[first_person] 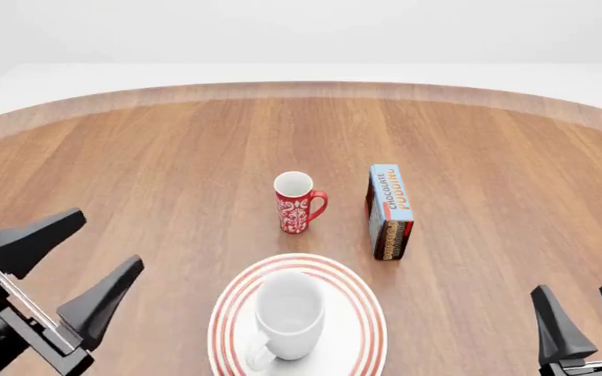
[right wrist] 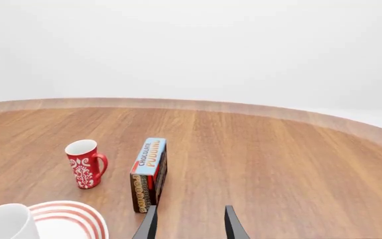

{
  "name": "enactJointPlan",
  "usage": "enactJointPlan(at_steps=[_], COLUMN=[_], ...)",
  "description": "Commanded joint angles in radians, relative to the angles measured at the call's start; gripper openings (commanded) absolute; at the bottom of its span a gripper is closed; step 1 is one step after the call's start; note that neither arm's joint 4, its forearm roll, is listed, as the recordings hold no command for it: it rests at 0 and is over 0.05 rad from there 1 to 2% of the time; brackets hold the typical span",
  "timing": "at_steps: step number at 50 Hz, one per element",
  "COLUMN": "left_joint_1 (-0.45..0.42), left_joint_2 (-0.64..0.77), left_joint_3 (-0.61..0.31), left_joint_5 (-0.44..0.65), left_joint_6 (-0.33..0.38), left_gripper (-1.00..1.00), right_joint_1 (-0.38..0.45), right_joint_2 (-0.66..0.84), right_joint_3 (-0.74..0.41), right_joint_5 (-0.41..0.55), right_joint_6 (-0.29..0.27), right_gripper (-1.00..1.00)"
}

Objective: Pick up the white mug and put it on the plate, and put the chocolate pudding to the right of the plate.

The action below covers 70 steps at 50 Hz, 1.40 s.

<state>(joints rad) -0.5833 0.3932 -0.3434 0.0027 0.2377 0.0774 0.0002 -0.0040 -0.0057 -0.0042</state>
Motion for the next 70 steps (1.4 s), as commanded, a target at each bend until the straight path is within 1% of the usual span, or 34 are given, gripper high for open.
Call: enactJointPlan(at_steps=[1,4,6,8,10,11,13,14,15,17,20,22,25,26,30,32,34,36,43,48,52,54,58,59,60,63,66,70], left_joint_1=[0.196,0.259,0.284,0.286,0.303,0.319,0.323,0.333,0.365,0.372,0.401,0.407,0.427,0.431,0.459,0.474,0.475,0.505,0.536,0.543,0.555,0.554,0.568,0.568,0.586,0.579,0.560,0.562], left_joint_2=[-0.158,-0.204,-0.223,-0.228,-0.240,-0.248,-0.249,-0.260,-0.287,-0.293,-0.312,-0.310,-0.357,-0.358,-0.382,-0.380,-0.379,-0.388,-0.388,-0.385,-0.391,-0.391,-0.393,-0.393,-0.393,-0.393,-0.393,-0.393], left_joint_3=[-0.043,-0.044,-0.037,-0.021,-0.010,0.017,0.024,0.037,0.046,0.051,0.092,0.100,0.138,0.160,0.184,0.221,0.228,0.256,0.309,0.336,0.341,0.339,0.339,0.339,0.338,0.337,0.335,0.334], left_joint_5=[0.093,0.110,0.112,0.104,0.101,0.092,0.090,0.089,0.100,0.101,0.079,0.067,0.084,0.070,0.071,0.040,0.033,0.014,-0.025,-0.045,-0.047,-0.050,-0.075,-0.095,-0.104,-0.117,-0.145,-0.152], left_joint_6=[0.011,-0.012,-0.021,-0.025,-0.044,-0.057,-0.068,-0.069,-0.085,-0.089,-0.112,-0.119,-0.131,-0.130,-0.145,-0.149,-0.151,-0.169,-0.191,-0.201,-0.219,-0.208,-0.221,-0.234,-0.249,-0.249,-0.220,-0.218], left_gripper=[1.00,1.00,1.00,1.00,1.00,1.00,1.00,1.00,1.00,1.00,1.00,1.00,1.00,1.00,1.00,1.00,1.00,1.00,1.00,1.00,1.00,1.00,1.00,1.00,1.00,1.00,1.00,1.00], right_joint_1=[-0.001,-0.001,0.001,0.000,-0.001,-0.001,-0.001,-0.002,-0.001,-0.001,-0.001,-0.001,-0.002,-0.001,0.000,0.000,0.000,0.000,0.000,0.000,0.000,0.000,0.000,0.000,0.000,0.001,0.002,0.003], right_joint_2=[0.000,0.000,0.000,0.000,0.000,0.000,0.000,0.000,0.000,0.000,0.000,0.000,0.000,0.000,0.000,0.000,0.000,0.000,0.000,0.000,0.000,0.000,0.000,0.000,0.000,0.000,0.000,0.000], right_joint_3=[0.000,0.000,0.000,-0.001,-0.001,-0.001,-0.001,0.000,-0.001,-0.001,-0.001,-0.001,-0.003,-0.002,-0.003,-0.003,-0.003,-0.002,-0.002,-0.002,-0.002,-0.002,-0.001,-0.002,-0.002,-0.002,-0.005,-0.005], right_joint_5=[0.000,0.000,0.000,0.000,-0.001,-0.002,-0.001,-0.002,-0.002,-0.002,-0.002,-0.002,-0.003,-0.003,-0.002,-0.003,-0.003,-0.003,-0.003,-0.003,-0.003,-0.003,-0.003,-0.003,-0.004,-0.004,-0.004,-0.005], right_joint_6=[0.001,0.001,0.000,0.001,0.001,0.000,0.000,0.000,0.000,0.000,0.000,0.000,0.001,0.000,-0.001,-0.001,-0.001,-0.002,-0.003,-0.004,-0.005,-0.005,-0.005,-0.005,-0.005,-0.005,-0.004,-0.005], right_gripper=[1.00,1.00,1.00,1.00,1.00,1.00,1.00,1.00,1.00,1.00,1.00,1.00,1.00,1.00,1.00,1.00,1.00,1.00,1.00,1.00,1.00,1.00,1.00,1.00,1.00,1.00,1.00,1.00])
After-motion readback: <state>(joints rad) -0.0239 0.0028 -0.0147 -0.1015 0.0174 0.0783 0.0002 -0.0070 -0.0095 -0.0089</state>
